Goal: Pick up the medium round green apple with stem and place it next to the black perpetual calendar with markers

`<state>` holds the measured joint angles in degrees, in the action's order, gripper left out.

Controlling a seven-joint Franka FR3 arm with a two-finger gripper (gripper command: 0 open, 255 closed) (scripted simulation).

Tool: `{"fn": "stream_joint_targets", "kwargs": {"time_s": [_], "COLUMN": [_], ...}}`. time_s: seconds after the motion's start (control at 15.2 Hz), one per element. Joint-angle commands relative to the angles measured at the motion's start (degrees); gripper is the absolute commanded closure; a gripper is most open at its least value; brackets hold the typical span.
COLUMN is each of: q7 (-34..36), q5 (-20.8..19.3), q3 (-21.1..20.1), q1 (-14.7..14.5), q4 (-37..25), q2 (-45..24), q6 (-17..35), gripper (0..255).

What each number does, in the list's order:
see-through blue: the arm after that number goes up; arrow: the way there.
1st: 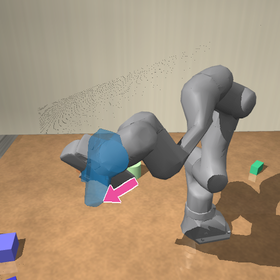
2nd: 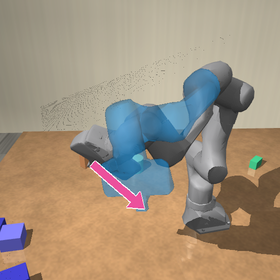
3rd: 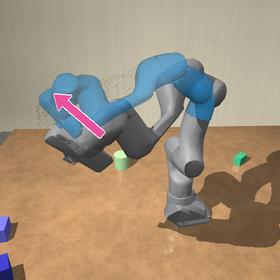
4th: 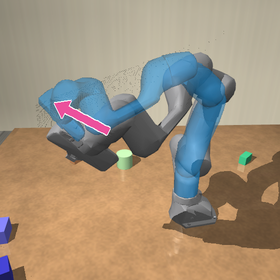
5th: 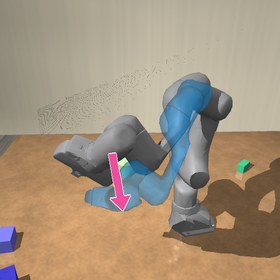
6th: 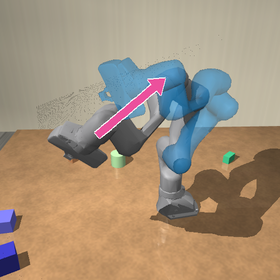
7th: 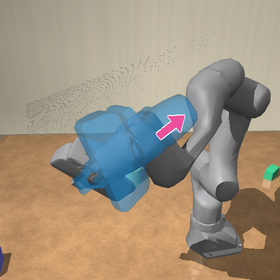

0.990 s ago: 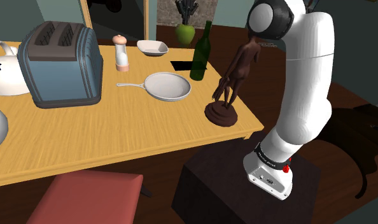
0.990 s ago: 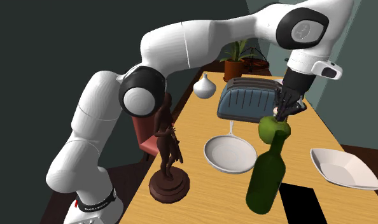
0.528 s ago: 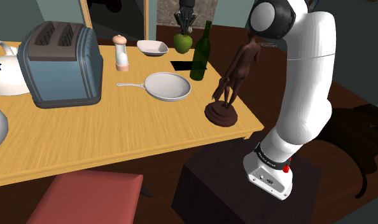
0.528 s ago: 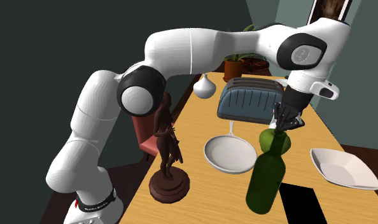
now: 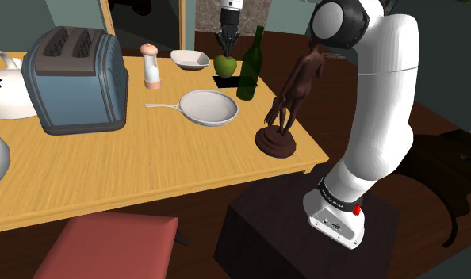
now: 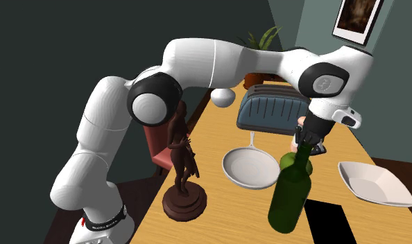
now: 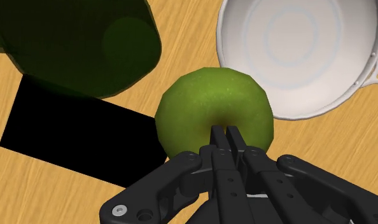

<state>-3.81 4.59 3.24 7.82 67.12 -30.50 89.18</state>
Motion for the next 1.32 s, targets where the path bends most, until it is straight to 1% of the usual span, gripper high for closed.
{"fn": "stream_joint_targets", "kwargs": {"time_s": [0.0,0.86,1.25], "q7": [-0.21,-0.75,-0.74], "q5": [-0.01,0.12,0.11], "q3": [0.04,0.00,-0.03], "q1": [0.04,-0.16,-0.14], "q4": [2.06,11.07,11.07], "q2": [0.19,-0.43,-0.43], "q6": [1.81,11.43,11.43], "gripper": [255,255,255]}}
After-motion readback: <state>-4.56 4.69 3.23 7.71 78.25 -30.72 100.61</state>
